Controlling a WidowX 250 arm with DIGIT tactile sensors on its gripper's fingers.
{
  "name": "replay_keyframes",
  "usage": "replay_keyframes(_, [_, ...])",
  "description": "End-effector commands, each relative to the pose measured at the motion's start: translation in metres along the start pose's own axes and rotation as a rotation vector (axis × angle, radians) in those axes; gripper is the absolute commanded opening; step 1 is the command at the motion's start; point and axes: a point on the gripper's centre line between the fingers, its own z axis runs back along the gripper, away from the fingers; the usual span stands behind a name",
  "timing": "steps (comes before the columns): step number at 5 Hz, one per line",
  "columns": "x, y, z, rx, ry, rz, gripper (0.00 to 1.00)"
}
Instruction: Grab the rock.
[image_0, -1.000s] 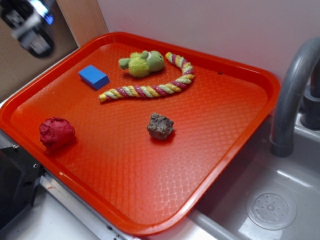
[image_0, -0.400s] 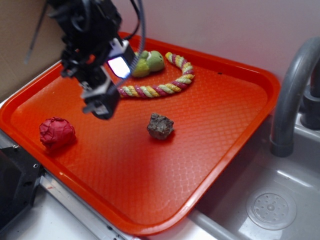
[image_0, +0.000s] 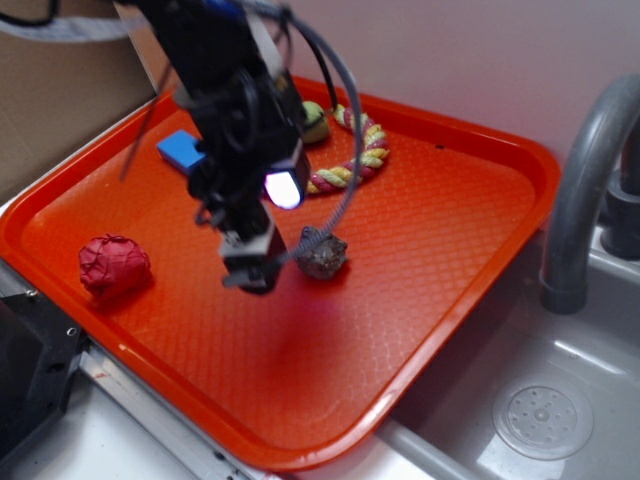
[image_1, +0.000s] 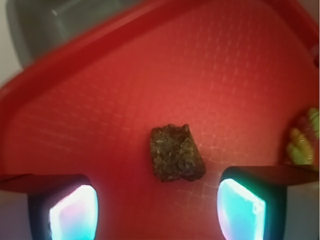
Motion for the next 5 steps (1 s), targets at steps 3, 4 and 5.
replay_keyframes(3, [0.011, 0.006, -0.040, 0.042, 0.101, -0.005, 0.00])
replay_keyframes(4, [0.008, 0.003, -0.037, 0.064, 0.100, -0.001, 0.00])
replay_keyframes(5, [0.004, 0.008, -0.023, 0.099, 0.120, 0.057, 0.00])
